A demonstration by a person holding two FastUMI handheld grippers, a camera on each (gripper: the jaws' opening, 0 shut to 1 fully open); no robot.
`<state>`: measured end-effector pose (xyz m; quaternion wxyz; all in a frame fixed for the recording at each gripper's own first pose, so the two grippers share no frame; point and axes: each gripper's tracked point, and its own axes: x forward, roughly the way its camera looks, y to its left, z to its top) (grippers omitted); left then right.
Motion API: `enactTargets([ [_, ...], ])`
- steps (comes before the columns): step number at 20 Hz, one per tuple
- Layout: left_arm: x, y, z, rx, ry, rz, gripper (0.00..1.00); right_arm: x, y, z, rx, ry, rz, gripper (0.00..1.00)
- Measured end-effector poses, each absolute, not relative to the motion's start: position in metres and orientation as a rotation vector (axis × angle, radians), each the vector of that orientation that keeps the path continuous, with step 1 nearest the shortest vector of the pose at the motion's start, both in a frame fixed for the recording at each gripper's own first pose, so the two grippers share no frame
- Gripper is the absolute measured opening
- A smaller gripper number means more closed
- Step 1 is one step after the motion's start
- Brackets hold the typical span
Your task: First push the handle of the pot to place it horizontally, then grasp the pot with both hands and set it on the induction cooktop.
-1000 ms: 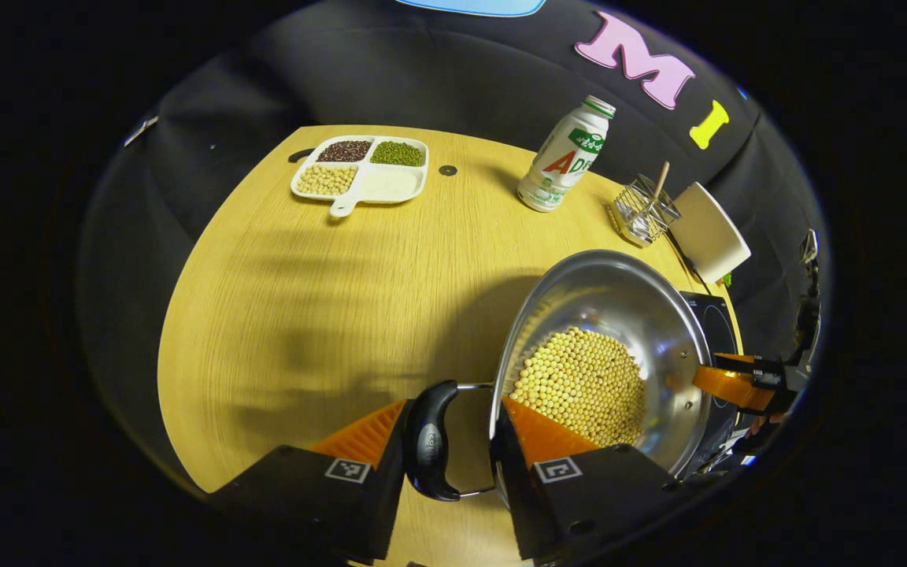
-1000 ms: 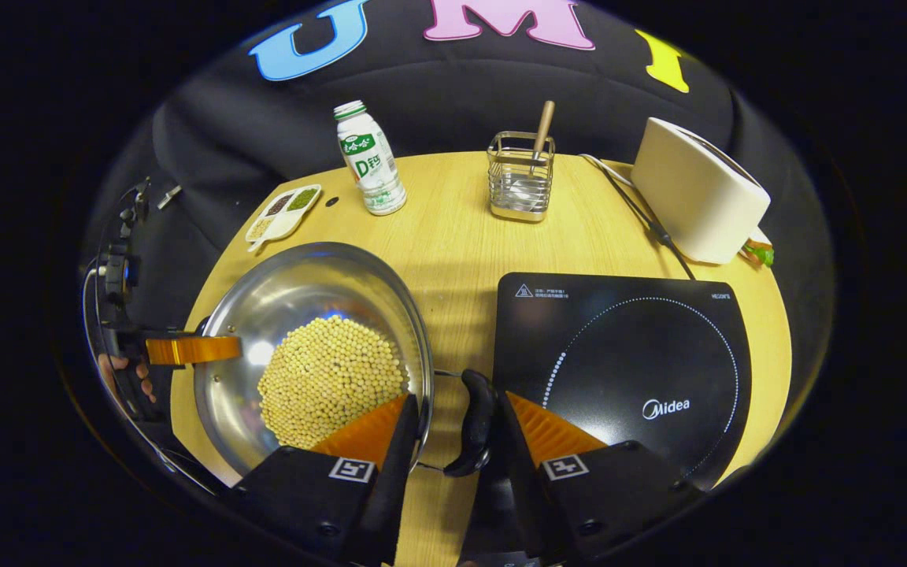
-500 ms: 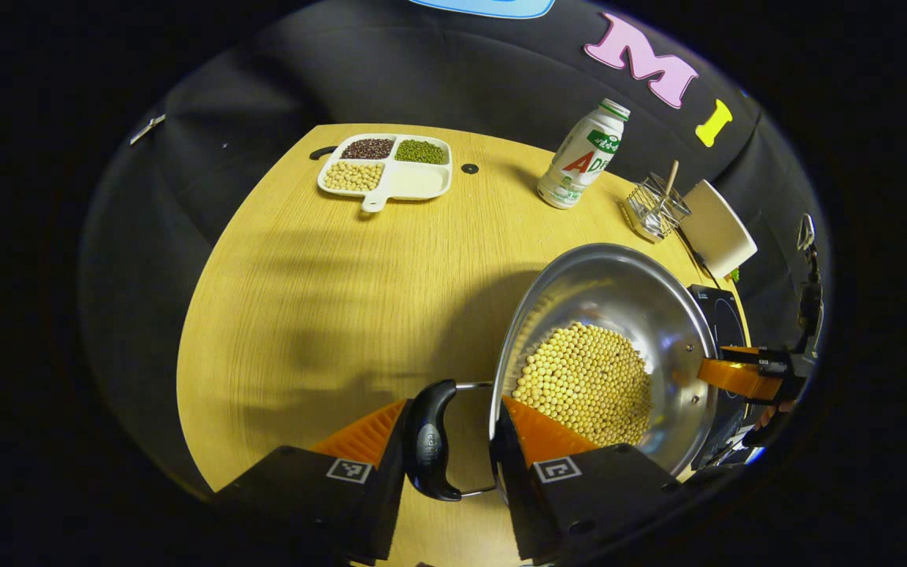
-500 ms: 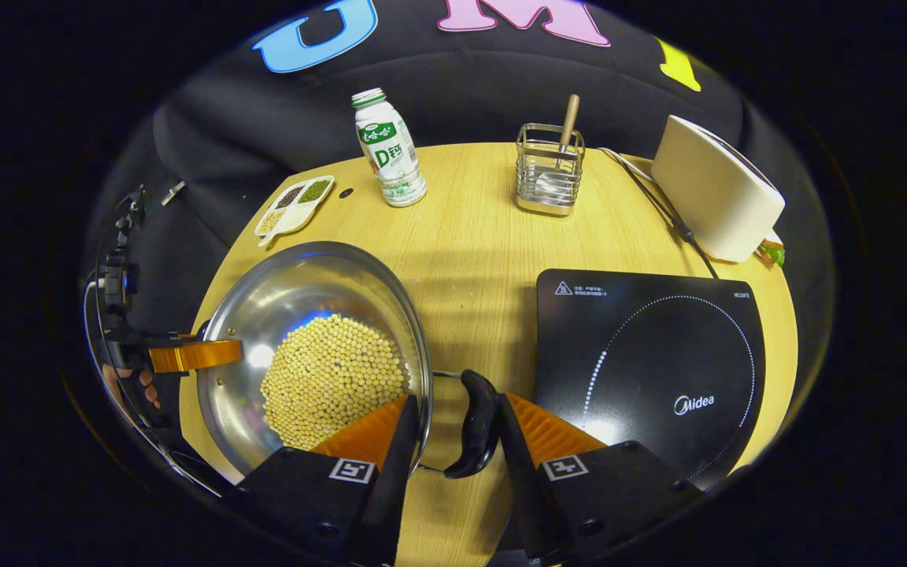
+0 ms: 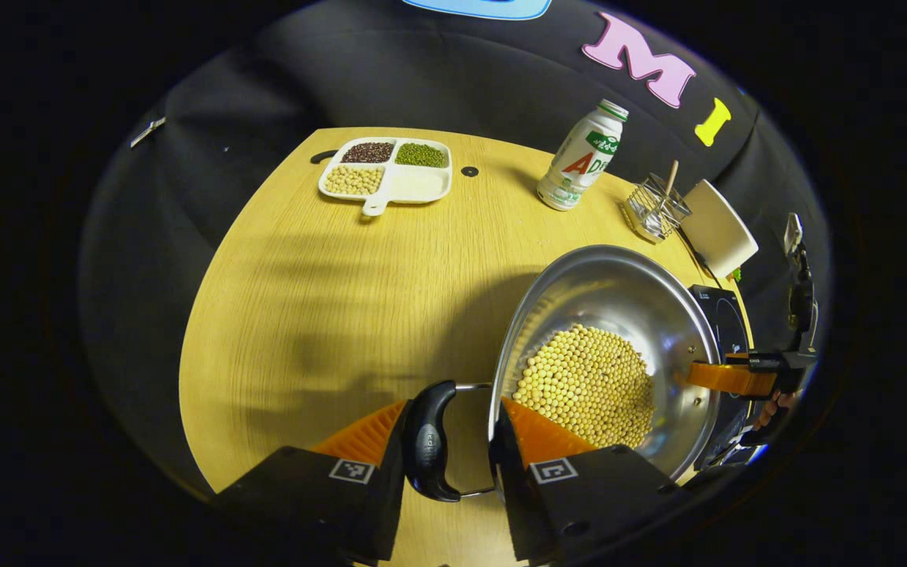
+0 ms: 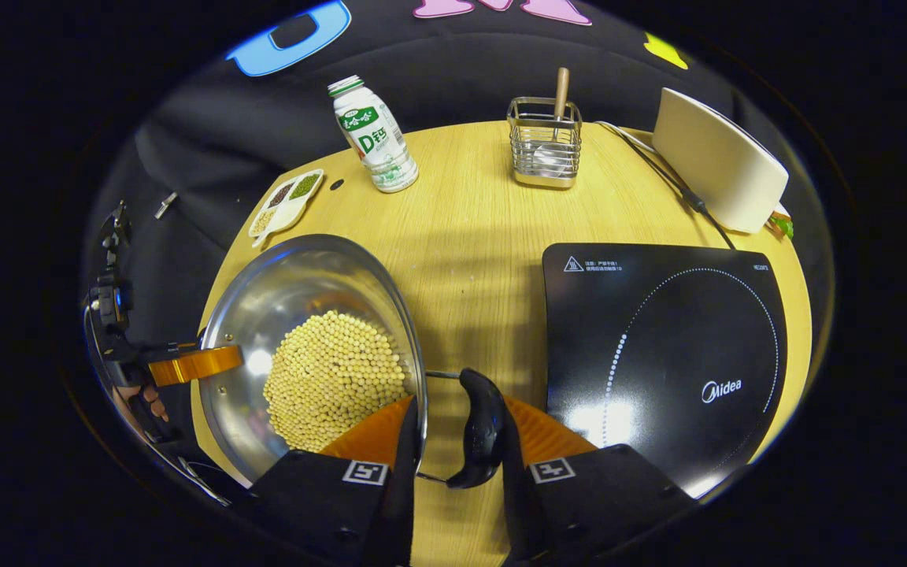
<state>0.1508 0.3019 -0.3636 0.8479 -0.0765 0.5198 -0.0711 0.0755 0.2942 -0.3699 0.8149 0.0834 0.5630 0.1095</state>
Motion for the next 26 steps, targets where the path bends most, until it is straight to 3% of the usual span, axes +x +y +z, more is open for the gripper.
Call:
enactTargets([
  [2, 0.147, 0.304, -0.358, -0.157, 1.089, -0.142, 0.55, 0.071, 0.297, -0.367, 0.178, 1.196, 0.247, 0.41],
  [8, 0.131, 0.306, -0.322, -0.144, 1.078, -0.111, 0.53, 0.066, 0.297, -0.336, 0.191, 1.189, 0.282, 0.45],
  [9, 0.129, 0.303, -0.315, -0.143, 1.074, -0.108, 0.54, 0.065, 0.293, -0.33, 0.191, 1.185, 0.287, 0.41],
  [10, 0.127, 0.297, -0.31, -0.141, 1.073, -0.107, 0.54, 0.065, 0.288, -0.324, 0.192, 1.181, 0.289, 0.45],
  [11, 0.126, 0.29, -0.304, -0.139, 1.071, -0.105, 0.54, 0.065, 0.281, -0.319, 0.194, 1.174, 0.29, 0.41],
  [14, 0.124, 0.264, -0.289, -0.13, 1.061, -0.113, 0.54, 0.066, 0.254, -0.308, 0.202, 1.156, 0.285, 0.45],
  [20, 0.129, 0.199, -0.273, -0.115, 1.045, -0.141, 0.53, 0.066, 0.188, -0.294, 0.216, 1.132, 0.259, 0.45],
  [21, 0.129, 0.187, -0.271, -0.113, 1.048, -0.145, 0.53, 0.066, 0.177, -0.293, 0.215, 1.132, 0.257, 0.41],
  [22, 0.129, 0.176, -0.271, -0.114, 1.048, -0.148, 0.54, 0.067, 0.165, -0.292, 0.213, 1.131, 0.255, 0.45],
  [23, 0.13, 0.165, -0.27, -0.115, 1.048, -0.152, 0.53, 0.067, 0.154, -0.292, 0.213, 1.13, 0.253, 0.41],
  [26, 0.134, 0.13, -0.271, -0.115, 1.05, -0.167, 0.54, 0.07, 0.117, -0.293, 0.21, 1.135, 0.24, 0.49],
])
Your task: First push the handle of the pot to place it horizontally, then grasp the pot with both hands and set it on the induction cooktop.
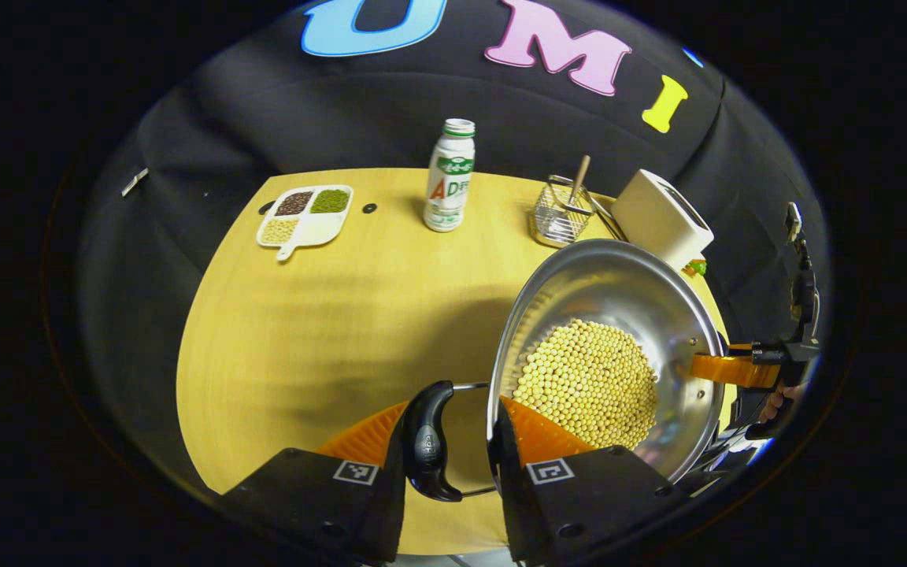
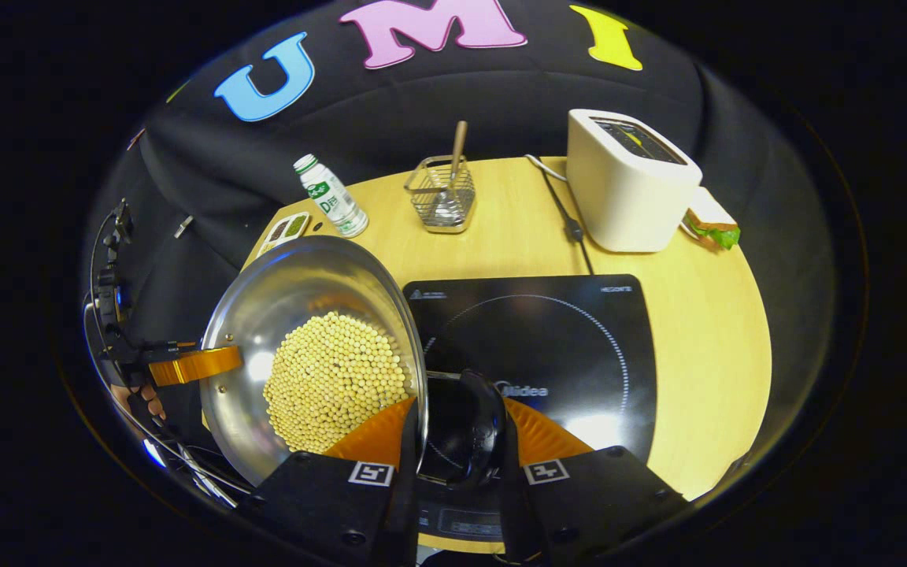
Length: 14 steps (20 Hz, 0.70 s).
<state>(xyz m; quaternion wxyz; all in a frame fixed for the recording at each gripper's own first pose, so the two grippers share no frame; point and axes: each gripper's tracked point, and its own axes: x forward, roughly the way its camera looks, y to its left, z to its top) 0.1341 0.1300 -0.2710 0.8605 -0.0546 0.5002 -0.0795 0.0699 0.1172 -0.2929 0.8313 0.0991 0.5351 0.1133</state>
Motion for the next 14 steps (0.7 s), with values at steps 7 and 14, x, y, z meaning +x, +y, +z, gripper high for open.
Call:
enactTargets([
  [7, 0.146, 0.053, -0.279, -0.105, 1.069, -0.212, 0.53, 0.072, 0.04, -0.303, 0.217, 1.153, 0.196, 0.45],
  [14, 0.157, -0.006, -0.292, -0.111, 1.075, -0.241, 0.54, 0.079, -0.019, -0.316, 0.214, 1.165, 0.163, 0.45],
])
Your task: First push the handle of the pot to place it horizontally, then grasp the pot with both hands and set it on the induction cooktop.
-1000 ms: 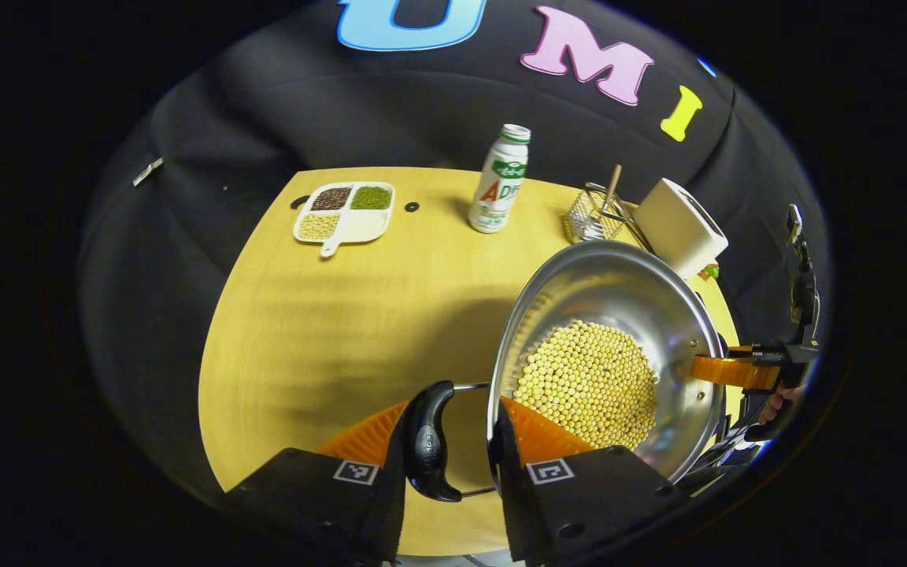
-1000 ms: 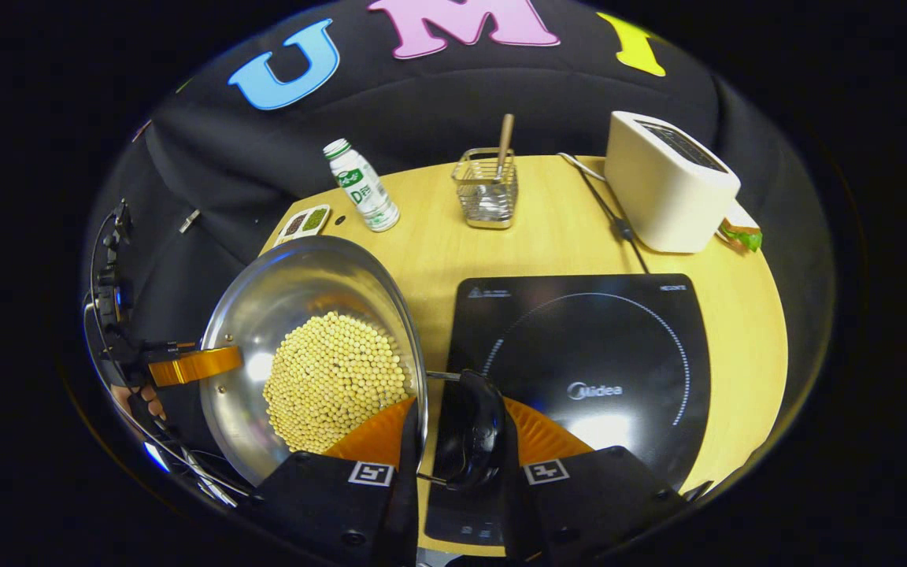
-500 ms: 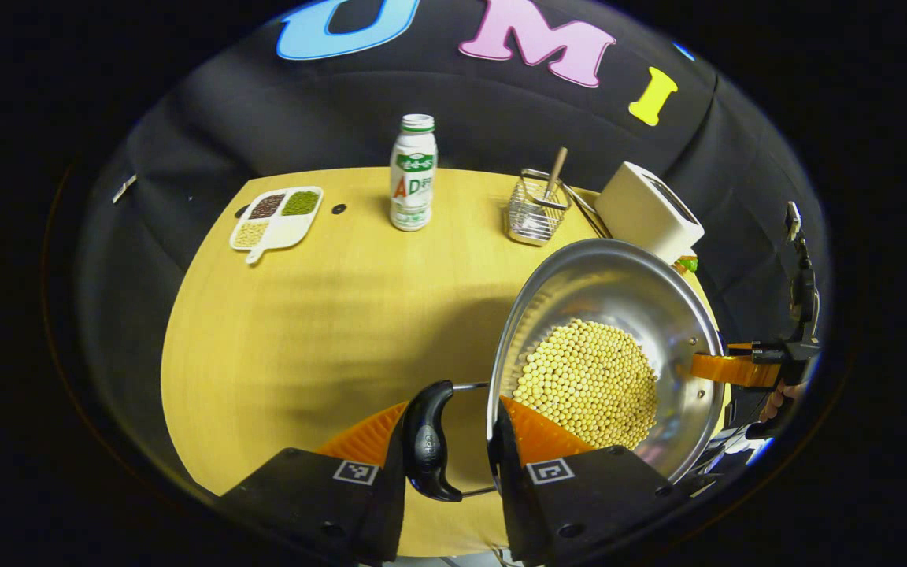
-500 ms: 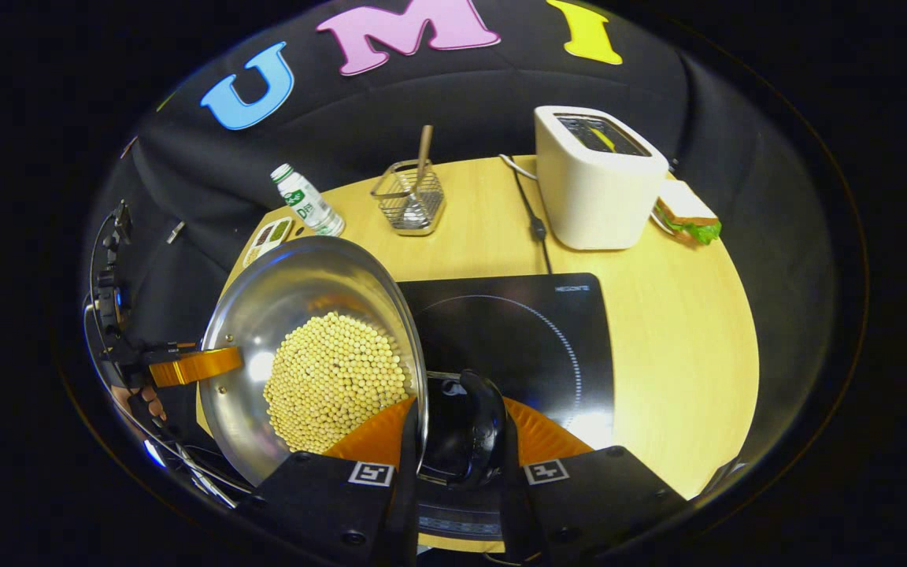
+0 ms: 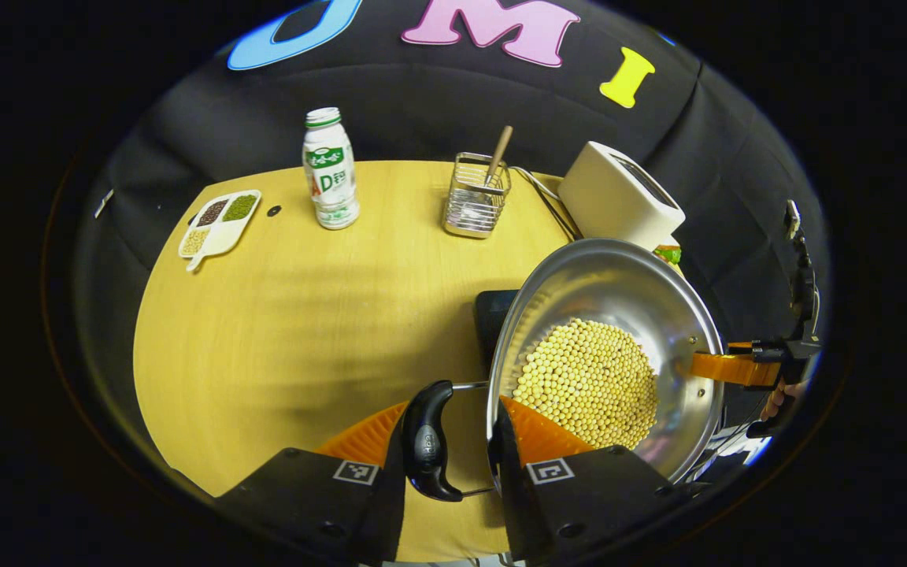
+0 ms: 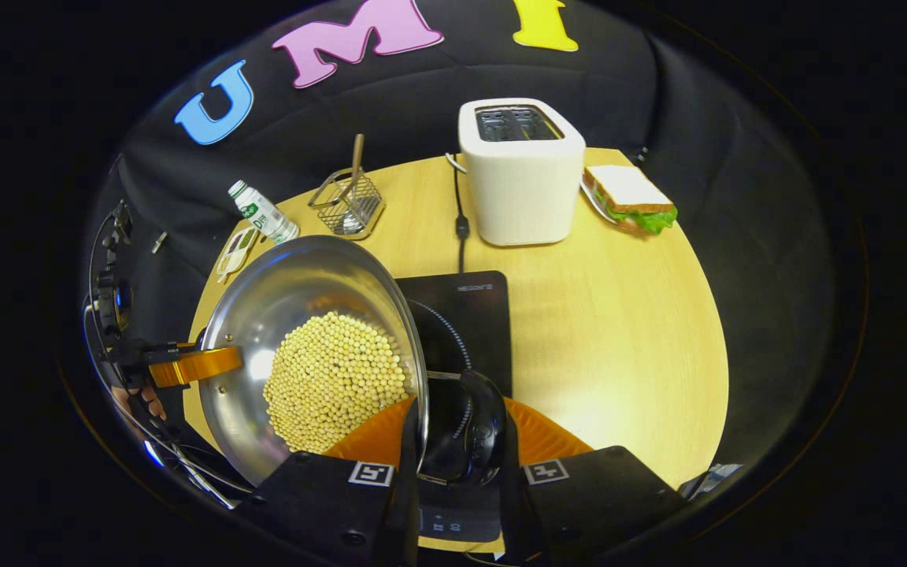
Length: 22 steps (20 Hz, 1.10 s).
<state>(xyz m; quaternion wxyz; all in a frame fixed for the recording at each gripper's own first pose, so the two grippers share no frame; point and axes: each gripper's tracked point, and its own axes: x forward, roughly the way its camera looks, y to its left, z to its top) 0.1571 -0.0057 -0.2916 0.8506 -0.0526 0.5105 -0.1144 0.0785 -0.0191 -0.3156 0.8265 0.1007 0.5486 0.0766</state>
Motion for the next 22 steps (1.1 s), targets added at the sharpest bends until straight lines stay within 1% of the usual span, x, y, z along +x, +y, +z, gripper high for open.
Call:
enactTargets([
  [5, 0.164, -0.031, -0.299, -0.102, 1.079, -0.245, 0.55, 0.081, -0.042, -0.325, 0.23, 1.174, 0.138, 0.45],
  [6, 0.165, -0.033, -0.3, -0.1, 1.079, -0.245, 0.53, 0.081, -0.044, -0.328, 0.232, 1.176, 0.136, 0.45],
  [11, 0.168, -0.034, -0.308, -0.111, 1.086, -0.229, 0.55, 0.084, -0.044, -0.336, 0.23, 1.18, 0.14, 0.45],
  [12, 0.168, -0.033, -0.31, -0.116, 1.086, -0.225, 0.54, 0.085, -0.044, -0.335, 0.235, 1.179, 0.137, 0.45],
  [13, 0.169, -0.032, -0.31, -0.124, 1.084, -0.221, 0.54, 0.088, -0.043, -0.336, 0.238, 1.177, 0.137, 0.4],
  [14, 0.168, -0.031, -0.31, -0.128, 1.084, -0.218, 0.54, 0.089, -0.041, -0.336, 0.236, 1.177, 0.142, 0.45],
  [17, 0.169, -0.029, -0.31, -0.128, 1.09, -0.215, 0.56, 0.091, -0.04, -0.336, 0.244, 1.173, 0.145, 0.45],
  [22, 0.169, -0.027, -0.309, -0.117, 1.08, -0.18, 0.62, 0.09, -0.04, -0.337, 0.258, 1.163, 0.141, 0.53],
])
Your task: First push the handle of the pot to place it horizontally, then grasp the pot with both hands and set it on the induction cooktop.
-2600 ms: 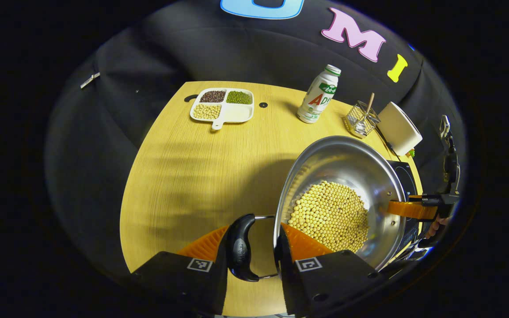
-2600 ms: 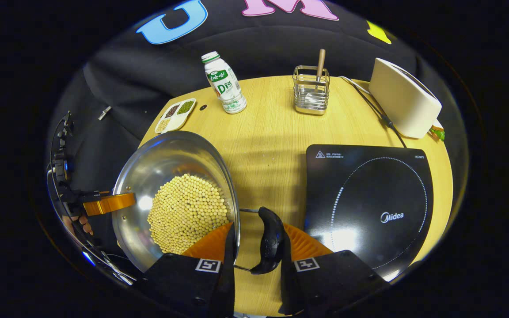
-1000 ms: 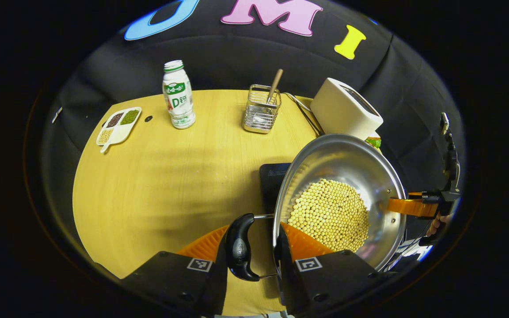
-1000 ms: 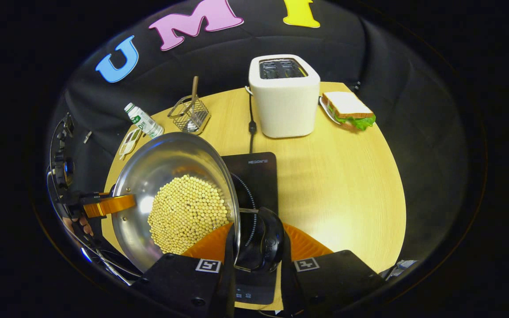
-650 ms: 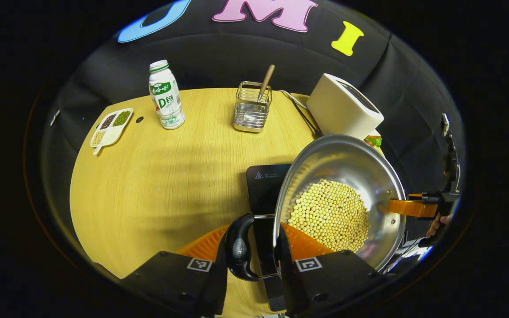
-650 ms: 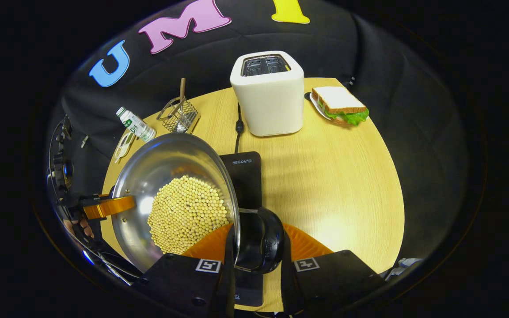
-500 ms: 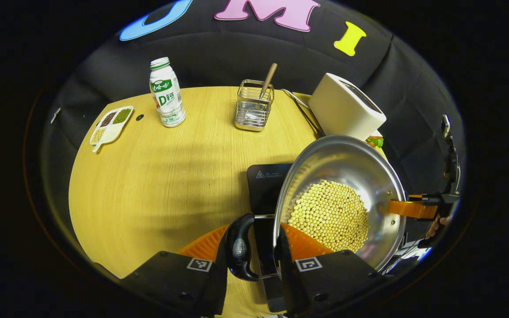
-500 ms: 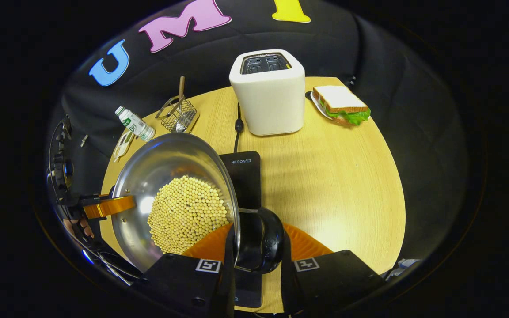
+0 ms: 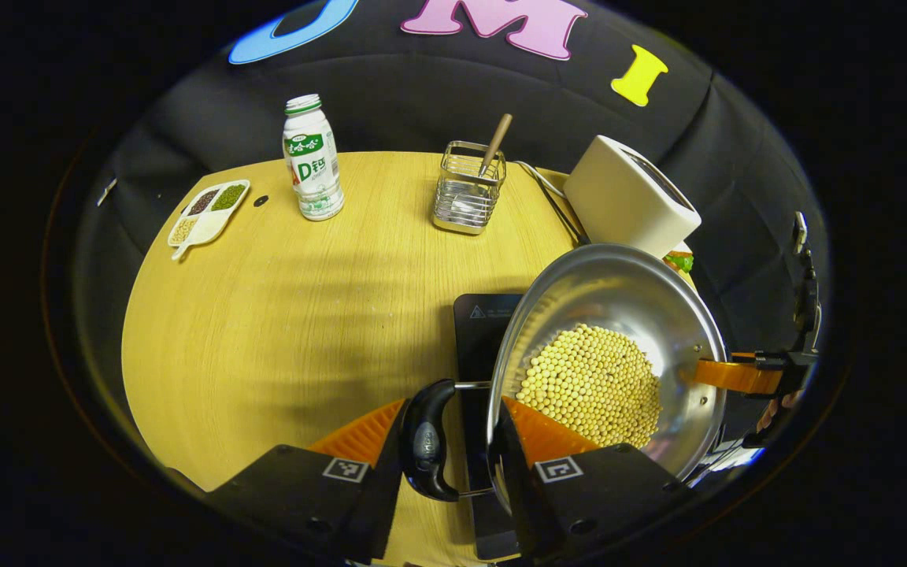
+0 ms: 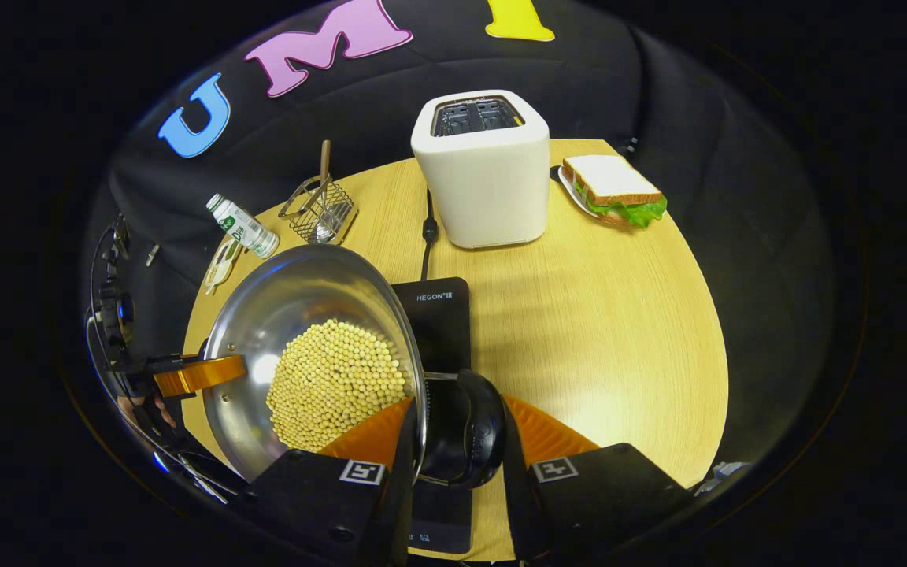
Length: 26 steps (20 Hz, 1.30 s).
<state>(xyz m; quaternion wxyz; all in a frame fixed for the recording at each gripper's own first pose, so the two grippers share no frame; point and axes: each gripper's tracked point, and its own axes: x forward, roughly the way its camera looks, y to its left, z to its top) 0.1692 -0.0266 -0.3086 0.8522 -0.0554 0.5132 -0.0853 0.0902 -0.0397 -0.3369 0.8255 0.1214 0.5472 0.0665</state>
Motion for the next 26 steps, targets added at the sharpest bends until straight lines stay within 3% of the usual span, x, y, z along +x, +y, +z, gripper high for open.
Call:
enactTargets([
  [1, 0.17, -0.024, -0.307, -0.093, 1.072, -0.177, 0.67, 0.09, -0.038, -0.335, 0.274, 1.155, 0.145, 0.55],
  [4, 0.175, -0.019, -0.302, -0.054, 1.038, -0.16, 0.94, 0.091, -0.035, -0.328, 0.32, 1.134, 0.152, 0.82],
  [5, 0.175, -0.017, -0.298, -0.055, 1.028, -0.152, 0.95, 0.092, -0.035, -0.326, 0.326, 1.128, 0.151, 0.98],
  [6, 0.174, -0.019, -0.295, -0.064, 1.022, -0.15, 0.95, 0.093, -0.036, -0.326, 0.32, 1.117, 0.14, 1.0],
  [17, 0.163, -0.02, -0.253, -0.069, 0.919, -0.157, 0.95, 0.099, -0.05, -0.285, 0.217, 0.934, 0.061, 0.99],
  [26, 0.148, -0.044, -0.13, -0.038, 0.491, -0.202, 0.95, 0.091, -0.049, -0.174, 0.073, 0.569, 0.042, 0.99],
])
